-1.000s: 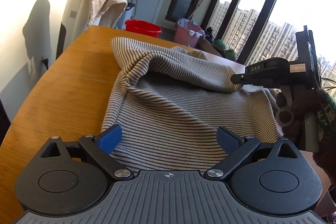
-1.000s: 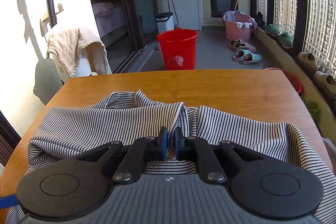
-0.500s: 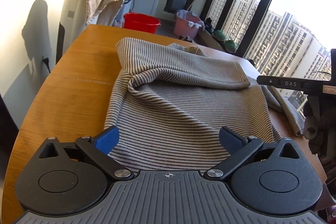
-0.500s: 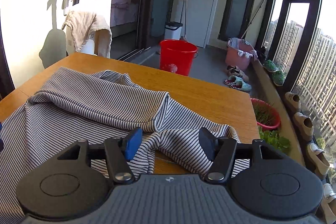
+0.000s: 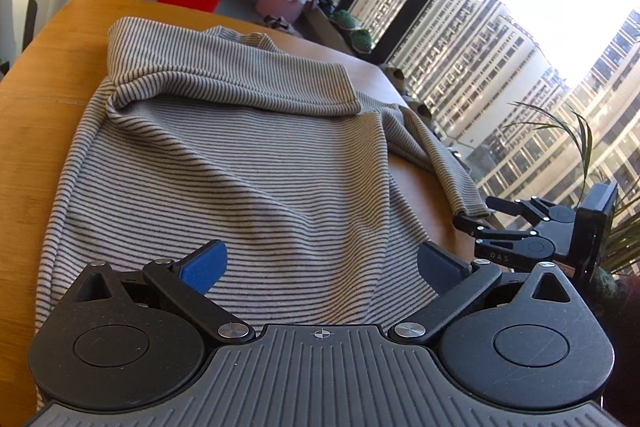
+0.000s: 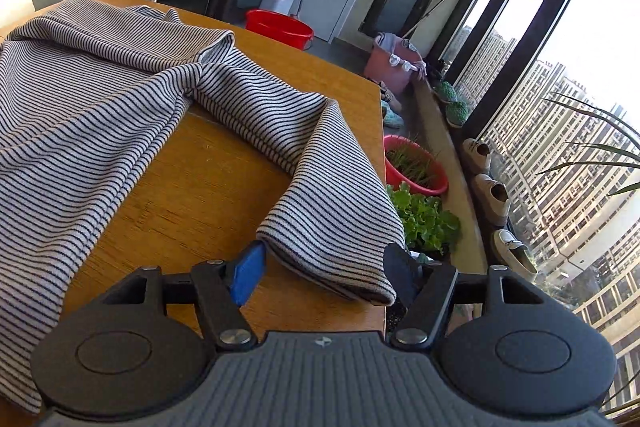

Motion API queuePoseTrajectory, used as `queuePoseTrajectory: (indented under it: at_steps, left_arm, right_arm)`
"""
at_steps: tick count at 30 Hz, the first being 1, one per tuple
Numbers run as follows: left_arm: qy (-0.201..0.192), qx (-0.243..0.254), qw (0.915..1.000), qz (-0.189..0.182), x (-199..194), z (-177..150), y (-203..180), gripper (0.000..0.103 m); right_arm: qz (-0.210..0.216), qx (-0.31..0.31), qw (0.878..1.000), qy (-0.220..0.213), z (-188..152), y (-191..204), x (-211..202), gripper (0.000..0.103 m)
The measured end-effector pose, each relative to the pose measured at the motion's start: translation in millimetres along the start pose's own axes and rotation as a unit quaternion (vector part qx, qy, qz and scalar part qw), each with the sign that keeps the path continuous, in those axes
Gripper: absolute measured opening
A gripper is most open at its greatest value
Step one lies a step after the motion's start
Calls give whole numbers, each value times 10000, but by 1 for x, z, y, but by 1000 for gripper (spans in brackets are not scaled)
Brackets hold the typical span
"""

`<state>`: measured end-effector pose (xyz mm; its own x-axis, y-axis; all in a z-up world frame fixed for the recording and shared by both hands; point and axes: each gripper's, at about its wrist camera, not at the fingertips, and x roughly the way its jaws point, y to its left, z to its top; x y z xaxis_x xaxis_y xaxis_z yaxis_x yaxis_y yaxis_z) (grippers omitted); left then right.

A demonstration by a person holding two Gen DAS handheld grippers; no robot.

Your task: Fold clothes

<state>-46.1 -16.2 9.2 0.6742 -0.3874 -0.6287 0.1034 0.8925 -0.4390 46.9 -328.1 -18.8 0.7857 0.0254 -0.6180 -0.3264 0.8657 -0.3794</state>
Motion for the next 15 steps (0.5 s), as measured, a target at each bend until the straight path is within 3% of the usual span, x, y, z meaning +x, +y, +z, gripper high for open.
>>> queuePoseTrajectory:
  at_steps: [2, 8, 11, 15]
  left_arm:
    - [-27, 91, 10000, 1, -3, 0, -4, 103]
    - [-248, 47, 9996, -120, -11, 0, 2, 103]
    - [-350, -10, 9992, -198, -14, -1, 7, 103]
    - [-430, -103, 9986, -282, -20, -2, 14, 103]
  right_arm:
    - [-37, 262, 9995, 188, 12, -7, 11, 0]
    - [-493, 976, 9921, -608, 100, -48, -20, 0]
    - [-751, 917, 9859, -1178, 153, -59, -50, 0]
    - [-792, 755, 9836, -1436, 190, -58, -69, 0]
